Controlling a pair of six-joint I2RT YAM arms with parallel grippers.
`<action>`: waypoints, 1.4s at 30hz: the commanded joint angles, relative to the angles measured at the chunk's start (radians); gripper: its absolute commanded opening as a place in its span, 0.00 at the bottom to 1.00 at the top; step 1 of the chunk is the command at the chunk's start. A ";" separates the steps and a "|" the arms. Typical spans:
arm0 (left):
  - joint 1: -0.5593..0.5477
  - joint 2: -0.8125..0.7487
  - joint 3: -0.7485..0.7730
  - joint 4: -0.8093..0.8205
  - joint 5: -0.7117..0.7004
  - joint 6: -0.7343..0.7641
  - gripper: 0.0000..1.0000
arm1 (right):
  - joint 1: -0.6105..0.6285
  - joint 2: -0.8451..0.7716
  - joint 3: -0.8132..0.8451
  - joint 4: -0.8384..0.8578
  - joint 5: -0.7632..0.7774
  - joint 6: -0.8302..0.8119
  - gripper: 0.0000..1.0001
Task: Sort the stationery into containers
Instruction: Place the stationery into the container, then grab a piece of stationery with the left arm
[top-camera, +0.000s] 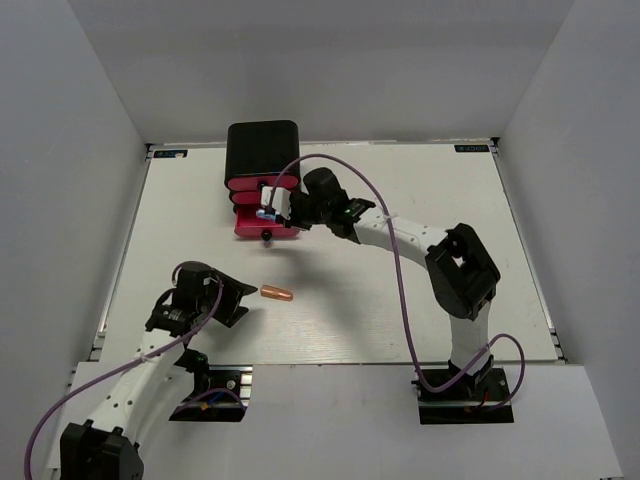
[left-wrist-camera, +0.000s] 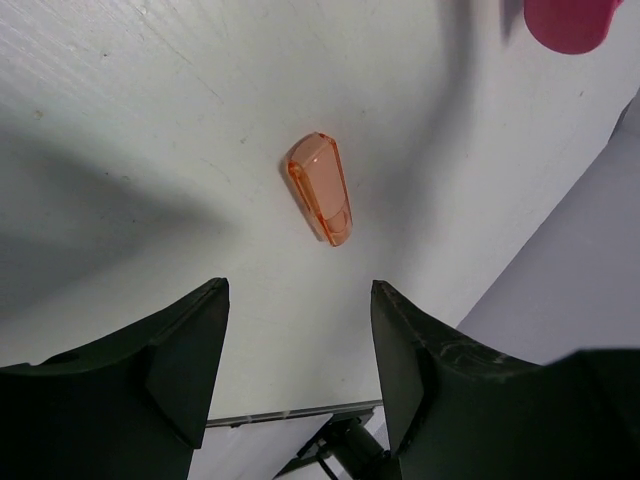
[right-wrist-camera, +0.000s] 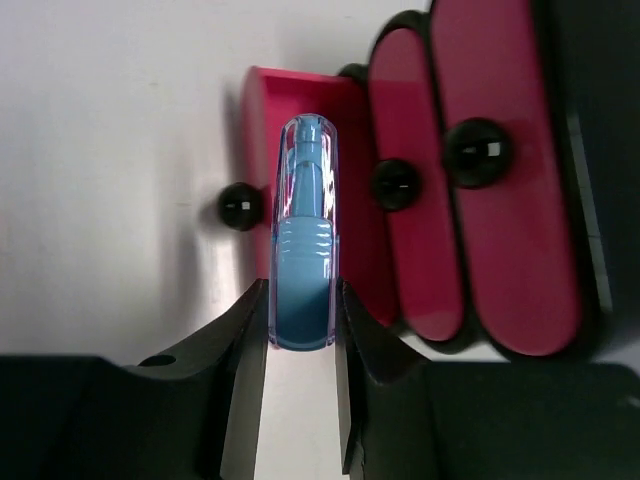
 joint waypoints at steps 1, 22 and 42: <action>-0.004 0.044 0.007 0.074 0.017 -0.053 0.69 | -0.016 0.020 0.063 0.005 0.028 -0.081 0.00; -0.004 0.260 0.057 0.140 0.067 -0.104 0.71 | -0.020 0.224 0.245 -0.076 0.101 -0.252 0.43; -0.031 0.668 0.310 0.022 0.045 -0.083 0.72 | -0.050 -0.291 -0.260 0.064 -0.006 -0.008 0.54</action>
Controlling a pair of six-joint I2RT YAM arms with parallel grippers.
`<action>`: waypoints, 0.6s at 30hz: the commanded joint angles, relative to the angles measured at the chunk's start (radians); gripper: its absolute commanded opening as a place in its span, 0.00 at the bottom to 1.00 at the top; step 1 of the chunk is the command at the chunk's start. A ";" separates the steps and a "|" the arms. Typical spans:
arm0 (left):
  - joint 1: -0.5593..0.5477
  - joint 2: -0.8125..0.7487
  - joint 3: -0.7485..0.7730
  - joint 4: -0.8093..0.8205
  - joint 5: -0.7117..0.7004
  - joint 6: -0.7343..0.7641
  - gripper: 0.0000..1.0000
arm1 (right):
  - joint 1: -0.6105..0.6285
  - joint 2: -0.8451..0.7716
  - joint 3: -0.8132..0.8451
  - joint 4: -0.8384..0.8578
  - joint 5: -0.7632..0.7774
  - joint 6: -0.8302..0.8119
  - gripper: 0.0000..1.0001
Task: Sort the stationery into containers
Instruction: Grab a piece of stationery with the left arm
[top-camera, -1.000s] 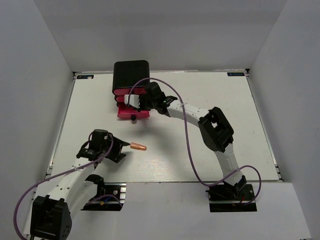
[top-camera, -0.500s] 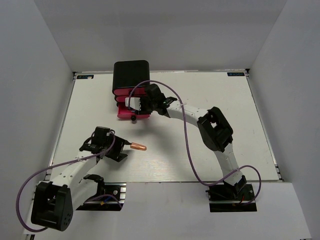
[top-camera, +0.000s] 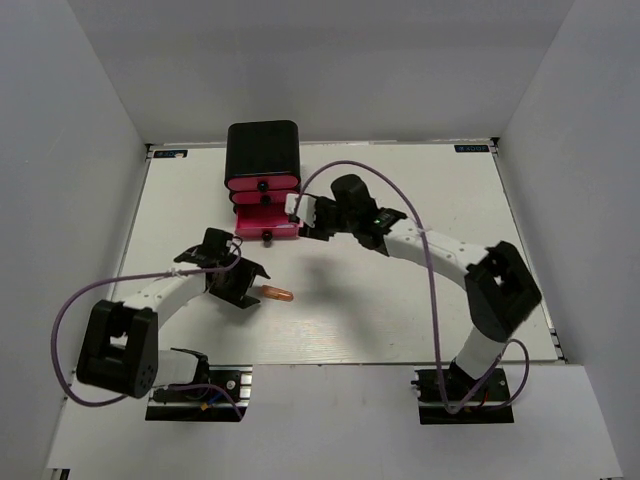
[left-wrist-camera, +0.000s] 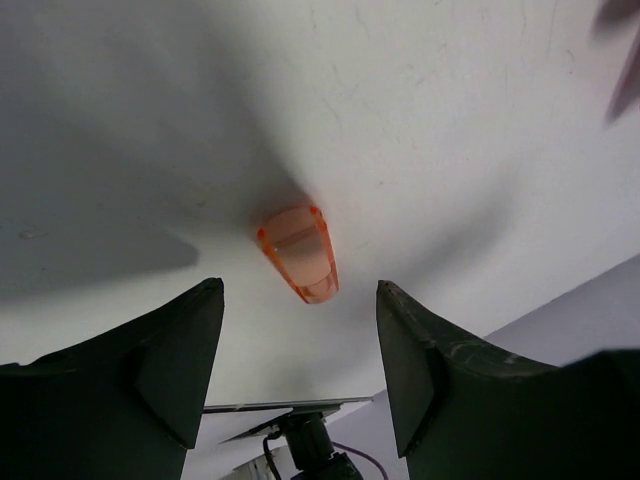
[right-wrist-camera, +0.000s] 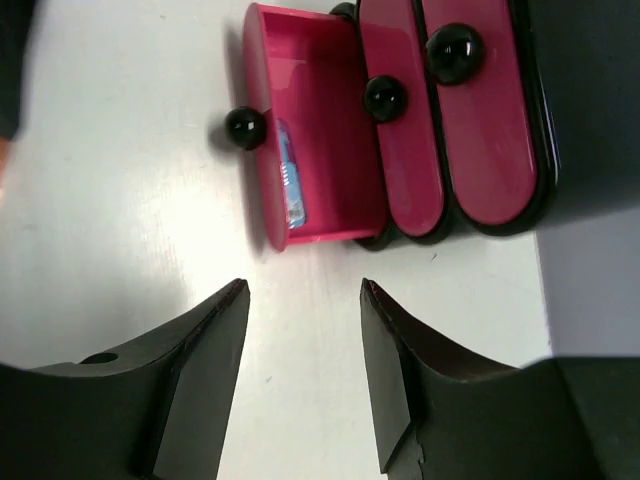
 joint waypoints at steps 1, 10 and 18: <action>-0.022 0.090 0.091 -0.072 -0.011 0.009 0.72 | -0.009 -0.114 -0.098 0.073 -0.042 0.073 0.54; -0.082 0.309 0.294 -0.152 -0.079 0.009 0.70 | -0.052 -0.370 -0.366 0.101 -0.040 0.116 0.54; -0.123 0.385 0.321 -0.153 -0.100 -0.002 0.29 | -0.103 -0.491 -0.452 0.100 -0.039 0.151 0.54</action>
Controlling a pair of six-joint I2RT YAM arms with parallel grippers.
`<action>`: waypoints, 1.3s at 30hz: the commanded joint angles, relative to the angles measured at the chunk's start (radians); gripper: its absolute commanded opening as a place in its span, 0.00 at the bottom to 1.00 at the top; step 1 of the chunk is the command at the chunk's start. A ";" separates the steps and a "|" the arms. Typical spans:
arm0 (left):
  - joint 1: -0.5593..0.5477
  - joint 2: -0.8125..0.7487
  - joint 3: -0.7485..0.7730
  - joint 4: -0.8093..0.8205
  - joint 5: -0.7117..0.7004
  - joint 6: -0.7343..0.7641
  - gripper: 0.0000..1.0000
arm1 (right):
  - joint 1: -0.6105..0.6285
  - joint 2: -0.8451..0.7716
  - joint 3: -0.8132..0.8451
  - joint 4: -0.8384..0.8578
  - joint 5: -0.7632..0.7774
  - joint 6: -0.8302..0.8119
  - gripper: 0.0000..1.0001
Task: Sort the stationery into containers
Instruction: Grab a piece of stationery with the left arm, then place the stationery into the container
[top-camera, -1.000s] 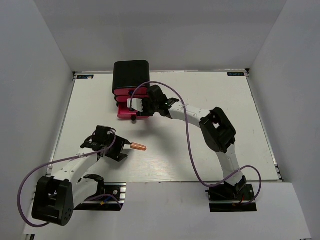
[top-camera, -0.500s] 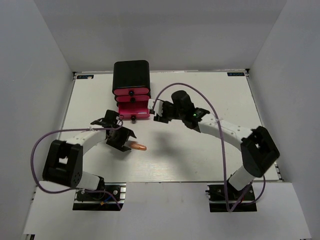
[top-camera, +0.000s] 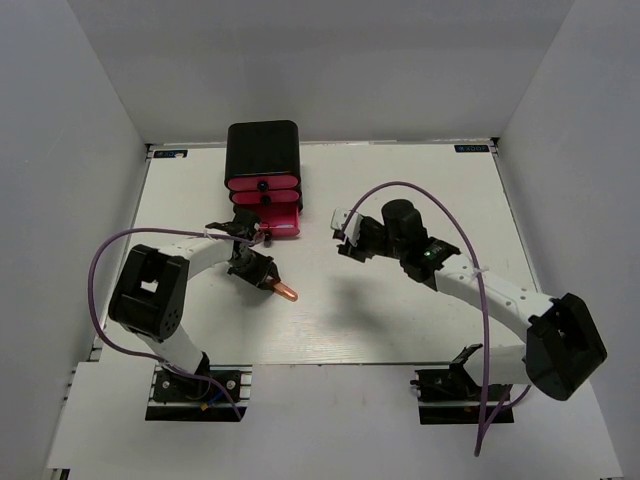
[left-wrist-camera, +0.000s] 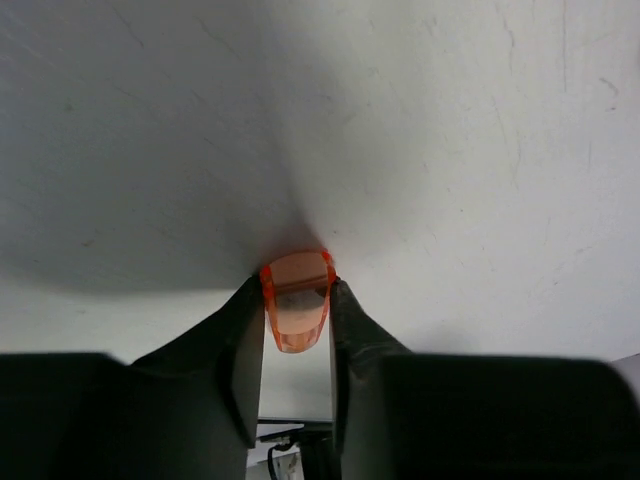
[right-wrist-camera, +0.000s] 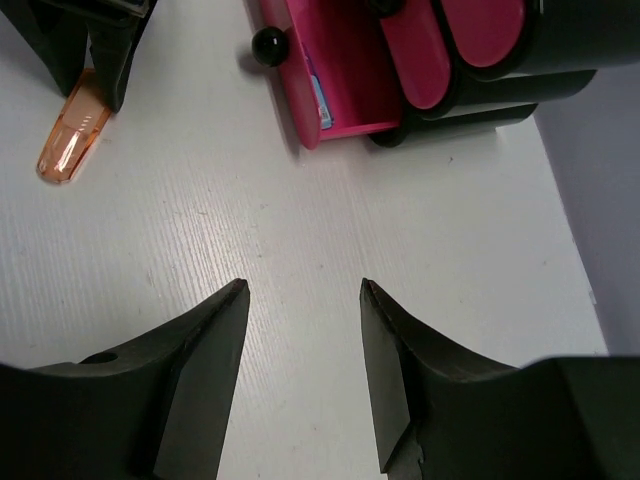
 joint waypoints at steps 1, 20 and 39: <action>-0.021 -0.001 0.010 -0.008 -0.035 -0.001 0.27 | -0.018 -0.066 -0.029 0.038 -0.011 0.039 0.54; 0.031 -0.195 0.128 0.232 -0.173 -0.099 0.18 | -0.069 -0.169 -0.143 0.029 -0.021 0.042 0.54; 0.069 -0.051 0.271 0.122 -0.366 -0.245 0.19 | -0.105 -0.210 -0.167 0.027 -0.026 0.041 0.54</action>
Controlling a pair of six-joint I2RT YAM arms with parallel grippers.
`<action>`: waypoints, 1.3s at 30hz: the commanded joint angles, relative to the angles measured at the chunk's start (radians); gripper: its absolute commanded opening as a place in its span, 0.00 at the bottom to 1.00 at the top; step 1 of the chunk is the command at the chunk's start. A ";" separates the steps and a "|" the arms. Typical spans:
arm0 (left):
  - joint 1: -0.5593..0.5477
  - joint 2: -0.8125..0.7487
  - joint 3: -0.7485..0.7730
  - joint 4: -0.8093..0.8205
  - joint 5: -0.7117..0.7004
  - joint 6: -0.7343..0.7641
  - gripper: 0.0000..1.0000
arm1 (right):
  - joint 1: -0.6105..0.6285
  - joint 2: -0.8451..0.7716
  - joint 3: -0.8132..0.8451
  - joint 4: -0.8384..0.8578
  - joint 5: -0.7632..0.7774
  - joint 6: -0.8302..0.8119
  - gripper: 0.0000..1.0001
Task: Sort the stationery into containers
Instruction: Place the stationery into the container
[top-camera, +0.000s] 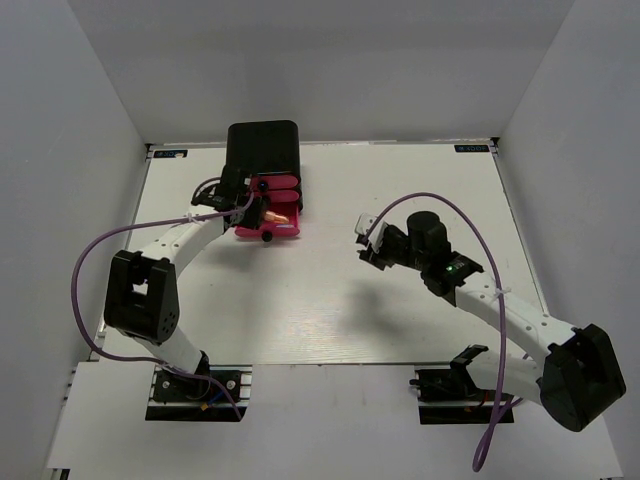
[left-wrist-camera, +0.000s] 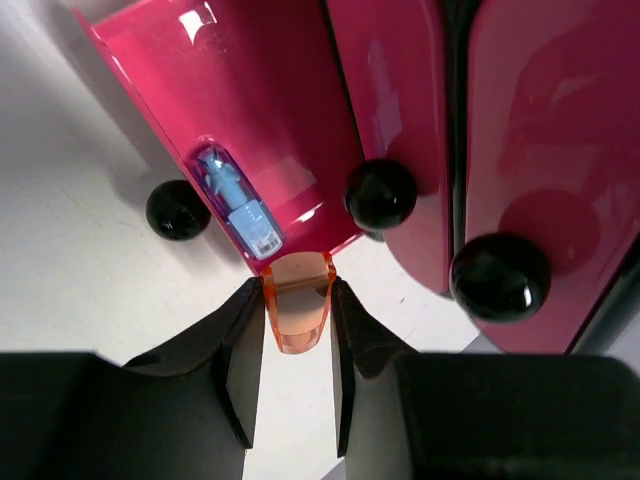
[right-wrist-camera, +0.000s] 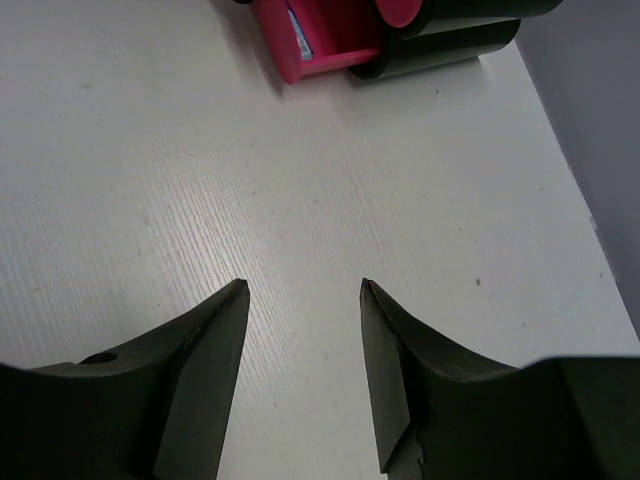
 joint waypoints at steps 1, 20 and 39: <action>0.011 -0.021 -0.016 -0.013 -0.059 -0.085 0.20 | -0.008 -0.030 -0.016 0.024 -0.019 0.000 0.54; 0.011 0.002 0.010 0.007 -0.076 -0.157 0.79 | -0.016 -0.059 -0.048 0.011 -0.024 0.006 0.57; 0.002 -0.159 -0.338 0.059 0.135 0.190 0.00 | -0.031 -0.062 -0.079 0.006 -0.022 0.000 0.57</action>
